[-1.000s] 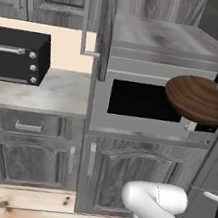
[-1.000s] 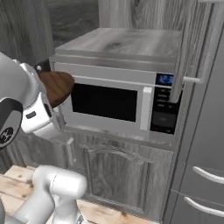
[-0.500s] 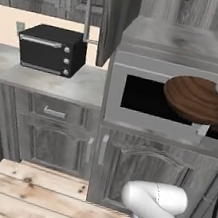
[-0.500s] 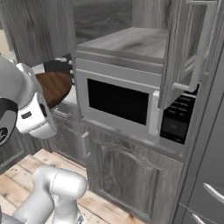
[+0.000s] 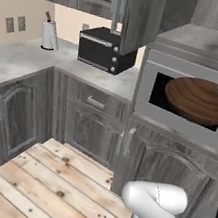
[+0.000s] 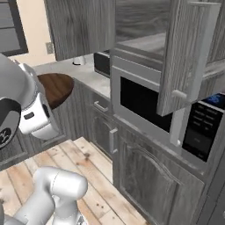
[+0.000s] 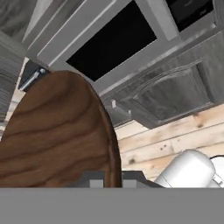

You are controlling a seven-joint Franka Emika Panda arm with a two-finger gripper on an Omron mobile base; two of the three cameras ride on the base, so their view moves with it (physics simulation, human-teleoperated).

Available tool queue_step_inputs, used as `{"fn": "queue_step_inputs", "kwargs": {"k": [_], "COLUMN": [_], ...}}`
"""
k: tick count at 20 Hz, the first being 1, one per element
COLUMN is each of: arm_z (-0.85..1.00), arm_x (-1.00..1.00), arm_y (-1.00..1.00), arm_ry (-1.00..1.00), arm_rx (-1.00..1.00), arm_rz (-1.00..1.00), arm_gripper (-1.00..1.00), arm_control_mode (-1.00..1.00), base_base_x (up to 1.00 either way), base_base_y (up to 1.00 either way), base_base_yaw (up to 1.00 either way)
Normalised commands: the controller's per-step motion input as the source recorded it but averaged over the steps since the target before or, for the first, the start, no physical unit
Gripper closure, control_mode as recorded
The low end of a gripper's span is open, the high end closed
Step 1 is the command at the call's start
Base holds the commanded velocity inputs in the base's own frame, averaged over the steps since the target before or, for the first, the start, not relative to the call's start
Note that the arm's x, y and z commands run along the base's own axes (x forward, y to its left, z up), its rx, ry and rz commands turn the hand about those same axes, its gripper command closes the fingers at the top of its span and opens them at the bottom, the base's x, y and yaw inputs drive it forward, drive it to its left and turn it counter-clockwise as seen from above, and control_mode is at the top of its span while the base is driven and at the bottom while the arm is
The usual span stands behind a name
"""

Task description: Take the smaller bowl and place it next to the appetizer plate on the dining counter , and place the larger bowl next to the plate with cooked food.

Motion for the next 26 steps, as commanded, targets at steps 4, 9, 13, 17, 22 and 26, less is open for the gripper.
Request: {"fn": "queue_step_inputs", "kwargs": {"k": [4, 9, 13, 17, 22, 26], "arm_z": [0.00, 0.00, 0.00, 0.00, 0.00, 0.00], "arm_x": [0.00, 0.00, 0.00, 0.00, 0.00, 0.00], "arm_y": [0.00, 0.00, 0.00, 0.00, 0.00, 0.00], "arm_ry": [0.00, 0.00, 0.00, 0.00, 0.00, 0.00], "arm_rx": [0.00, 0.00, 0.00, 0.00, 0.00, 0.00], "arm_rz": [0.00, 0.00, 0.00, 0.00, 0.00, 0.00], "arm_gripper": [1.00, 1.00, 1.00, 1.00, 1.00, 1.00], "arm_control_mode": [1.00, 1.00, 1.00, 1.00, 1.00, 1.00], "base_base_x": [-0.44, -0.63, -0.80, -0.84, -1.00, -1.00], "base_base_y": [0.36, 0.27, 0.03, 0.00, 0.00, 0.15], "base_base_yaw": [0.60, 0.66, 0.70, 0.63, 0.55, 0.42]}}
